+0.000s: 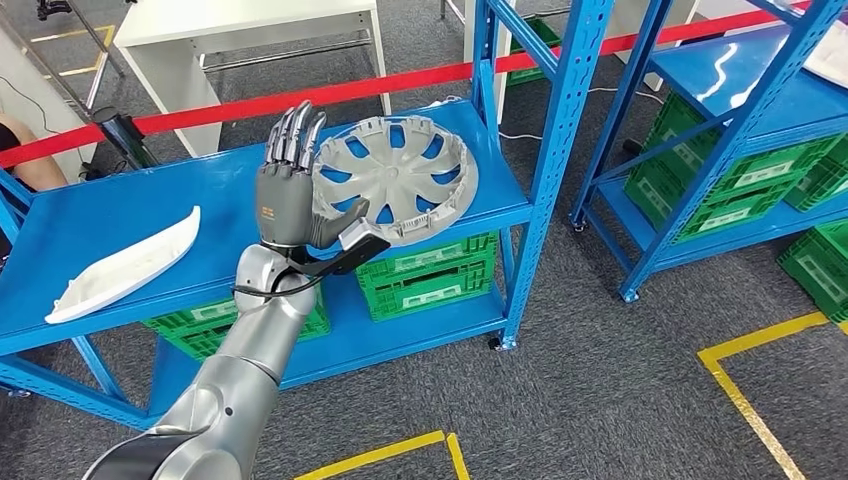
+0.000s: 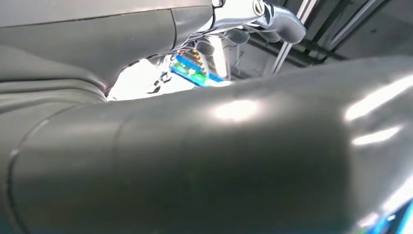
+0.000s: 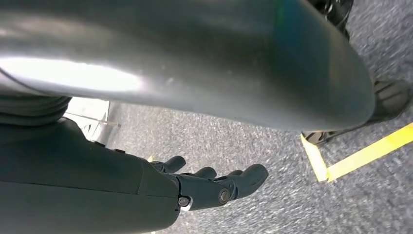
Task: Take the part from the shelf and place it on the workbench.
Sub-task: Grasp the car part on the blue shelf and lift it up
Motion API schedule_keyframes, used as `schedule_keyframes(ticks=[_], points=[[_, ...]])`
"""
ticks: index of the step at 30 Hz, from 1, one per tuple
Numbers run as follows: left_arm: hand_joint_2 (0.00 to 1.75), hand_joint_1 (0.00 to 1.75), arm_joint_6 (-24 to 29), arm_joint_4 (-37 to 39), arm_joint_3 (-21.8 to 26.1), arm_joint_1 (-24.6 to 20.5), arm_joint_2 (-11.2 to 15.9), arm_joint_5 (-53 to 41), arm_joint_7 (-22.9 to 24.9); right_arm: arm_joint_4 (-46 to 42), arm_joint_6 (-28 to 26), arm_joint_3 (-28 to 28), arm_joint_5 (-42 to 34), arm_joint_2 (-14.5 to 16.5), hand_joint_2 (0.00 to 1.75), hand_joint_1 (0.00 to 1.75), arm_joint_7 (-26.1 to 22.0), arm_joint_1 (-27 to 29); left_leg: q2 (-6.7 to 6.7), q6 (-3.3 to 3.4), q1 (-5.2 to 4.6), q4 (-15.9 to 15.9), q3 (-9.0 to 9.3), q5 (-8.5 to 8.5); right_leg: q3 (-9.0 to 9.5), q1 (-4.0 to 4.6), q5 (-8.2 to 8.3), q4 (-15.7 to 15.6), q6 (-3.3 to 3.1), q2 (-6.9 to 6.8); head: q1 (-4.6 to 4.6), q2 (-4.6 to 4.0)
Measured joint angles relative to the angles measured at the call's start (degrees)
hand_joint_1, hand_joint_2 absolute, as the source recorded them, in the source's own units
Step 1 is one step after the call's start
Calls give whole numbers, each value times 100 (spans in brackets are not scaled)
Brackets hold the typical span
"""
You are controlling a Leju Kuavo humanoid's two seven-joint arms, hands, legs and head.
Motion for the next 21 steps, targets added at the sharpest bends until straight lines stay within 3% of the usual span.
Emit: schedule_keyframes(ticks=[1, 2, 3, 5, 6, 8, 11, 13, 15, 16, 17, 18, 19, 21], points=[[0, 0, 0, 9, 7, 26, 5, -47, 45, 0, 0, -2, 2, -4, 0, 0, -1, 3, 0, 22, -5, 223, -235, 49, 45, 13, -35, -5, -5, 6, -1, -1], [0, 0, 0, 15, 11, 46, 9, -96, 86, 0, 0, -3, 5, -10, 0, 0, 2, 7, -1, 56, -13, 235, -374, 220, 95, 27, -71, -6, -8, 15, -3, -1], [0, 0, 0, 19, 15, 56, 11, -149, 127, 0, 0, -4, 9, -15, 0, 0, 4, 9, -1, 101, -26, 23, -403, 502, 153, 42, -110, -6, -7, 24, -5, -1], [0, 0, 0, 14, 16, 57, 13, -236, 186, 1, 1, -7, 6, -21, 0, 0, 4, 6, -6, 215, -80, -733, -244, 1105, 264, 72, -186, -9, 13, 36, -3, -1], [0, 0, 0, 13, 16, 54, 13, -265, 208, 2, 3, -10, -3, -22, 0, 0, -7, 1, -6, 253, -110, -1045, -148, 1274, 295, 79, -217, -12, 38, 44, -3, -1], [0, 0, 0, 16, 17, 52, 7, -294, 251, 4, 12, -18, -31, -26, 0, 0, -34, -6, -11, 278, -160, -1286, -69, 1328, 310, 77, -248, -28, 107, 52, -8, -1], [0, 0, 0, 16, 20, 45, -16, -341, 306, 4, 24, -48, -82, -35, 0, 0, -38, 7, -28, 321, -143, -1386, -10, 1348, 310, 57, -302, -5, 212, 29, -13, 0], [0, 0, 0, 7, 23, 36, -38, -386, 331, 4, 36, -80, -117, -40, 0, 0, -30, 14, -26, 371, -125, -1439, 40, 1360, 101, 58, -527, 420, 247, 8, -7, -1], [0, 0, 0, -1, 25, 51, -57, -447, 406, 4, 45, -120, -147, -41, 0, 0, -29, 21, -19, 406, -144, -1434, 45, 1340, -327, 69, -823, 1177, 269, 1, -5, 0], [0, 0, 0, 6, 26, 64, -63, -472, 464, 4, 47, -139, -161, -41, 0, 0, -29, 31, -17, 418, -155, -1425, 47, 1325, -500, 74, -873, 1443, 273, 1, -7, 0], [0, 0, 0, 32, 27, 64, -66, -489, 536, 4, 45, -156, -177, -40, 0, 0, -29, 42, -18, 425, -163, -1411, 49, 1309, -577, 79, -810, 1509, 268, 1, -6, -1], [0, 0, 0, 87, 29, 45, -66, -495, 625, 4, 38, -174, -192, -40, 0, 0, -29, 51, -22, 425, -166, -1392, 54, 1289, -533, 85, -640, 1337, 257, 0, -6, -1], [44, 0, 0, 168, 31, 5, -66, -515, 748, 4, 30, -189, -205, -39, 0, 0, -29, 56, -27, 418, -167, -1365, 59, 1263, -385, 89, -409, 974, 242, -3, -6, -2], [131, 0, 0, 374, 19, -118, -67, -642, 1089, 4, 20, -227, -212, -39, 0, 0, -33, 49, -41, 375, -185, -1303, 55, 1206, -75, 107, -118, 272, 184, -13, -8, -2]])
